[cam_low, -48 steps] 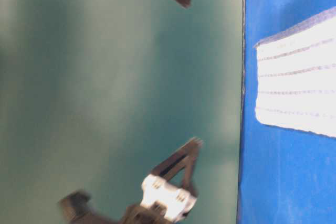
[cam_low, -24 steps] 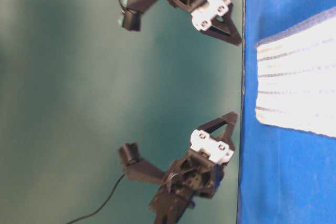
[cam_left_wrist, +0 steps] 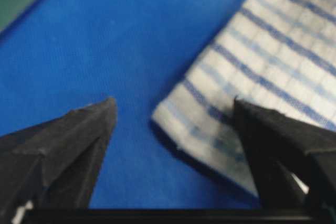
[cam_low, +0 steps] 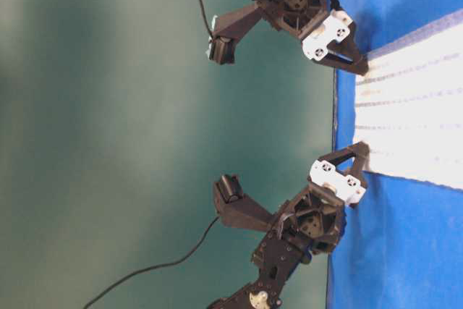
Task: Fold the blue towel.
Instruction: 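Move both grippers to the far end of the strip and grasp its corners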
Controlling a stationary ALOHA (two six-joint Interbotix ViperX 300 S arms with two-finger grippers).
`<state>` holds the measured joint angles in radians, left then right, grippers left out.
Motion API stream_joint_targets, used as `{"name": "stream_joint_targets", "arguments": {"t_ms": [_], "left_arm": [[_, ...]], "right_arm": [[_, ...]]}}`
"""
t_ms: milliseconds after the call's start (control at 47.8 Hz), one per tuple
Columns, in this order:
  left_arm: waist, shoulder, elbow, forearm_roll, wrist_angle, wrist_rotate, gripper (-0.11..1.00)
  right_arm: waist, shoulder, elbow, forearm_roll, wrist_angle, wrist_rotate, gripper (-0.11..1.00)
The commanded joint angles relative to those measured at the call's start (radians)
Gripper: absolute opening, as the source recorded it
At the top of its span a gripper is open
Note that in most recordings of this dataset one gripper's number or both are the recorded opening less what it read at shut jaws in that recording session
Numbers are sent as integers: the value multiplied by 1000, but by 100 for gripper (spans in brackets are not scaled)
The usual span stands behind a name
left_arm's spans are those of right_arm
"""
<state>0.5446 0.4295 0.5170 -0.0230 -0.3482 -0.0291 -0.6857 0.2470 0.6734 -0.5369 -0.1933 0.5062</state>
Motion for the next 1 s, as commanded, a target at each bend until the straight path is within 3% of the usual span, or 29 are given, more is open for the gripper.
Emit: {"name": "stream_joint_targets", "arguments": {"t_ms": [0,63,272,356,984], "left_arm": [[11,-5,-14,-3,3,-2,85],[9,-6,-17,-2,3,3,75],[-5,-5,-14,-2,15,51,19],[-11,-5,-12,-2,15,57,4],[11,-98,-26,-2,23,110,4]], "right_arm": [[-2,-15,-15,-3,-5,-3,62],[-2,-15,-12,-5,-5,-3,56],[12,-15,-8,-6,-2,-5,5],[12,-15,-9,-6,-2,-3,5],[2,-104,-8,-6,14,-3,5]]}}
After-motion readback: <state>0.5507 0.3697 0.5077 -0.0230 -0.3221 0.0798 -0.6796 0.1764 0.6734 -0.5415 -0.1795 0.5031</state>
